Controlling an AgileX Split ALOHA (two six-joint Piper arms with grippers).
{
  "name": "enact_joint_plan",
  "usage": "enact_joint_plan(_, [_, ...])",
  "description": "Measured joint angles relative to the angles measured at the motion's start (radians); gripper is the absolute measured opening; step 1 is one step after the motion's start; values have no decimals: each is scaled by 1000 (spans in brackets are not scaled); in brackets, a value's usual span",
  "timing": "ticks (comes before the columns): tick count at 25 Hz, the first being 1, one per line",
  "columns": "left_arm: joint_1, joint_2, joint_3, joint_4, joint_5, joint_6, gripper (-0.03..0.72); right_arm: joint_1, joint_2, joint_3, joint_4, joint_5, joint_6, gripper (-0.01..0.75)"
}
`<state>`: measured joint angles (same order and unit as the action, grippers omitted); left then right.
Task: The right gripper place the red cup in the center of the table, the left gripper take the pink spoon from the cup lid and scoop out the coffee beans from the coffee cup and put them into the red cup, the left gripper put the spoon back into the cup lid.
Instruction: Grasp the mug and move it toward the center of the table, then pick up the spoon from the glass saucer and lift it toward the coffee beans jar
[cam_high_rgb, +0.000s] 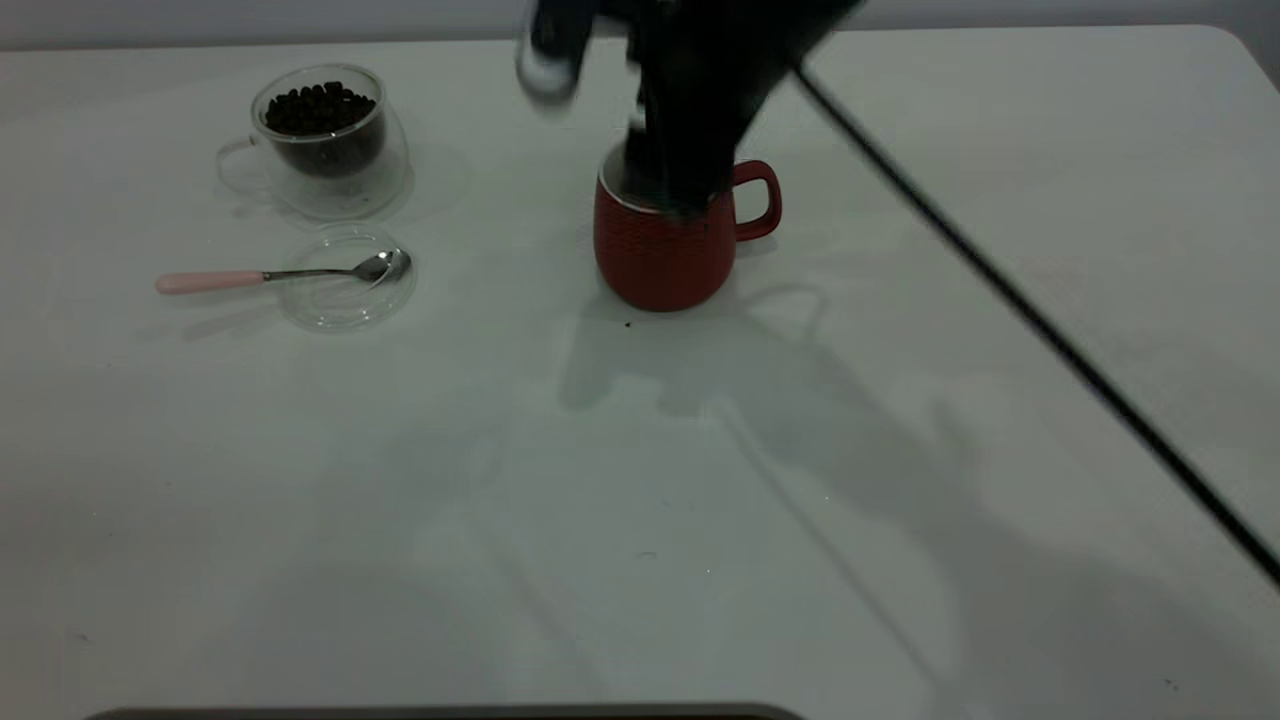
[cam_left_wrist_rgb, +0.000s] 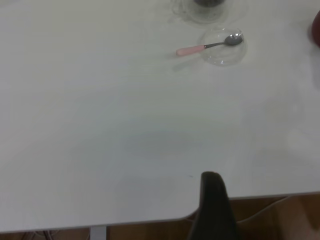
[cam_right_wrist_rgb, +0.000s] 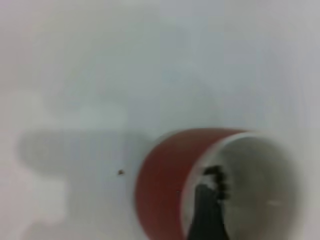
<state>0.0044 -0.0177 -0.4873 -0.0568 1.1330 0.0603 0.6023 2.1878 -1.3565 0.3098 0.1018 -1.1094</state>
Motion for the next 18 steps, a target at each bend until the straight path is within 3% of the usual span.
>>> enact_joint_plan(3, [0,0,0,0,0,0,589,-35,-131,0,30,117,49,596])
enact_joint_plan(6, [0,0,0,0,0,0,589,-82,-282,0,20,315,177,594])
enact_joint_plan(10, [0,0,0,0,0,0,589,-142,-497,0,-100,655,460,592])
enact_joint_plan(14, [0,0,0,0,0,0,589,-154,-676,5,-258,977,739,592])
enact_joint_plan(18, [0,0,0,0,0,0,589,-153,-836,88,-352,1117,921,591])
